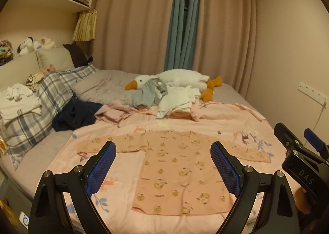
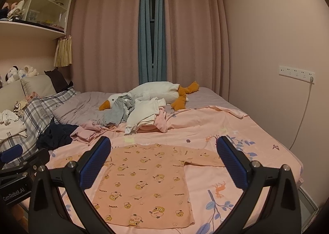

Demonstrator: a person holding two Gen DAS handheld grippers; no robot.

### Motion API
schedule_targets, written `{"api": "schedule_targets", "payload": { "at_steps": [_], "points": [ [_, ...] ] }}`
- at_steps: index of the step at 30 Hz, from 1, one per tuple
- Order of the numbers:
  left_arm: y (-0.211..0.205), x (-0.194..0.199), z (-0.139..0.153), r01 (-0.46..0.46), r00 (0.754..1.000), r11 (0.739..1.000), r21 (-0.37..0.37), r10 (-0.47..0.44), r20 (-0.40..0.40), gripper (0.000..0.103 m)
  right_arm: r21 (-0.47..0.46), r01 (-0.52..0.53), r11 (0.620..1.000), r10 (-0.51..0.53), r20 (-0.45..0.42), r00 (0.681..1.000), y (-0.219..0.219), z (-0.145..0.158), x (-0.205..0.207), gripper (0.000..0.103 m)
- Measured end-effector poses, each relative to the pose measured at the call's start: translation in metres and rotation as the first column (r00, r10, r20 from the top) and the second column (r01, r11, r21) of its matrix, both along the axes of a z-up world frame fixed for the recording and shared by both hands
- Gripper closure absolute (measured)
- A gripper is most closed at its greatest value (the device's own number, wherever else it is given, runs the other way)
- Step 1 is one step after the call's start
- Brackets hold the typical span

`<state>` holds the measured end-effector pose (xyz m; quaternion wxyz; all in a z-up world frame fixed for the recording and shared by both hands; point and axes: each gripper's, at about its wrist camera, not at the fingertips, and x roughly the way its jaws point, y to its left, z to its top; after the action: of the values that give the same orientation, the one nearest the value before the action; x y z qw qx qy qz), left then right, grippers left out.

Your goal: Fold small clothes

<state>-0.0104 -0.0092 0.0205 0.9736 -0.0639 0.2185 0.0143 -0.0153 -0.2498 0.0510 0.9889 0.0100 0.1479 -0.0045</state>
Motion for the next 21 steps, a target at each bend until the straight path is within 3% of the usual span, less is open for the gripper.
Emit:
{"api": "schedule_targets", "payload": {
  "at_steps": [21],
  "points": [
    [0.0079,0.0043,-0.0024,-0.008,1.000,0.999,-0.036,0.007,-0.022,0.010,0.023,-0.005,1.000,0.006,-0.017,1.000,0.0015,-0.0060,0.0037,0.000]
  ]
}}
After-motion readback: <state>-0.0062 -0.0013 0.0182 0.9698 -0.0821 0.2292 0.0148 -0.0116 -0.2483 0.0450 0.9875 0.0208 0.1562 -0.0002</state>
